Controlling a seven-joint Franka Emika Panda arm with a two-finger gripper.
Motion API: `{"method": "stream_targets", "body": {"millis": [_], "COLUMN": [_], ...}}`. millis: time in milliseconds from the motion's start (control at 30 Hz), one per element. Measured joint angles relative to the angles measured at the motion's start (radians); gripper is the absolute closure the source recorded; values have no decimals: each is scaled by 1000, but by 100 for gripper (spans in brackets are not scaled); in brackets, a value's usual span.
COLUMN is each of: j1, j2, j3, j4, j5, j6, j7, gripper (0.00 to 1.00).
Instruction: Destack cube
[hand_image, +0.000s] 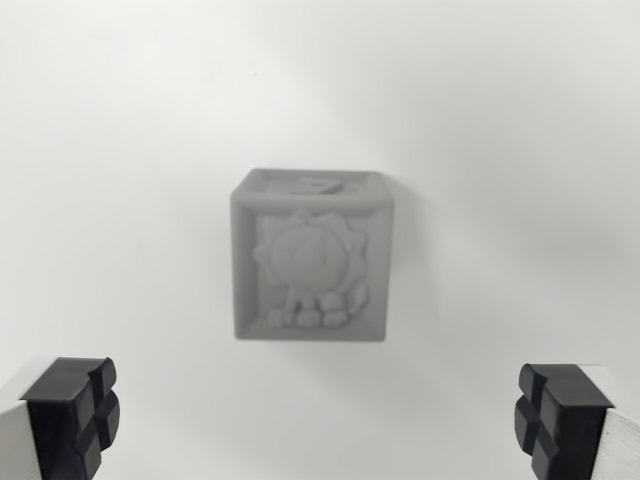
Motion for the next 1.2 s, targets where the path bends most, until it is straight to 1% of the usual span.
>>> {"method": "stream_targets", "body": {"millis": [133, 467, 833, 1200], "j1": [-1, -1, -1, -1], "j2": [-30, -83, -142, -191], "j3": [1, 2, 2, 3], "j4": [0, 6, 27, 60], "j5": [4, 12, 20, 26], "j6": [-29, -89, -167, -249], "j7": [-3, -9, -14, -18], "gripper": [0, 0, 0, 0]}}
